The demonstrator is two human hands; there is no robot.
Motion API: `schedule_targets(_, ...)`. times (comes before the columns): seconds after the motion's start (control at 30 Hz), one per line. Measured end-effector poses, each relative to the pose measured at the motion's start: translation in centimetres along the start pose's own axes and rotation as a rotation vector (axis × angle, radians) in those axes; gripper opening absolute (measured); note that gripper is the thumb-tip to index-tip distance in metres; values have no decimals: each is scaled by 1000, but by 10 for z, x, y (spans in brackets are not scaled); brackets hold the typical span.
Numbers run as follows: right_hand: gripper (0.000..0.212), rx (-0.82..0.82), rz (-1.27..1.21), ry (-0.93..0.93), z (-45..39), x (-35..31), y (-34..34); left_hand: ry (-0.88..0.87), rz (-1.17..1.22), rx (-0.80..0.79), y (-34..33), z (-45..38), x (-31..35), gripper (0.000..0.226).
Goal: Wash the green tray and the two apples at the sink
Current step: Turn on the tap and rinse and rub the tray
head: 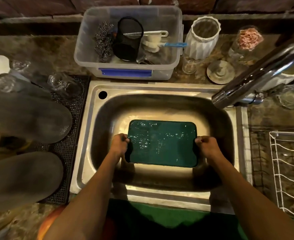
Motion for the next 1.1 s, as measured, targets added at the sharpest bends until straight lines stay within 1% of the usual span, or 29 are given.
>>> schedule_targets(0.07,27,-25,5,7,4,-3,2,-16,-40,-41,7,7,6,37)
schedule_targets(0.13,28,-39,8,5,8,-5,4,-12,-46,-54,11,16,13,40)
schedule_targets(0.2,22,-43,-1,-5,13,-7,7,6,-33,-54,11,25,14,36)
schedule_targets(0.27,18,-52,-23,-19,18,-9,9,7,-24,-37,15,35,17,23)
schedule_targets(0.33,19,-64,-39,-27,22,-11,12,41,65,-45,20,42,18,11)
schedule_targets(0.47,19,-93,-52,-52,24,-16,20,98,204,-62,34,51,25,8)
schedule_targets(0.53,21,-115,-51,-76,27,-19,25,134,265,-87,41,55,28,10)
schedule_targets(0.6,24,-149,-61,-116,32,-22,29,189,341,-123,48,57,30,16)
schedule_targets(0.67,26,-194,-120,-176,38,-25,32,251,409,-180,53,59,32,22)
schedule_targets(0.77,12,-217,-236,-257,47,-29,35,323,470,-270,57,66,36,22)
schedule_targets(0.83,11,-228,-281,-322,50,-28,38,373,513,-299,57,70,36,15)
schedule_targets(0.93,15,-243,-378,-390,54,-27,41,450,596,-306,56,72,32,13)
schedule_targets(1.1,17,-293,-435,-450,64,-24,42,494,695,-283,57,75,24,21)
Point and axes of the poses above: each hand's wrist, its own z-axis away from the middle knuckle, its own y-axis out of the back of the hand, x = y × z, the point moved 3 cm from there along -z, towards the middle knuckle, and after that the axes turned 6 degrees about z, right-handed, at the moved point
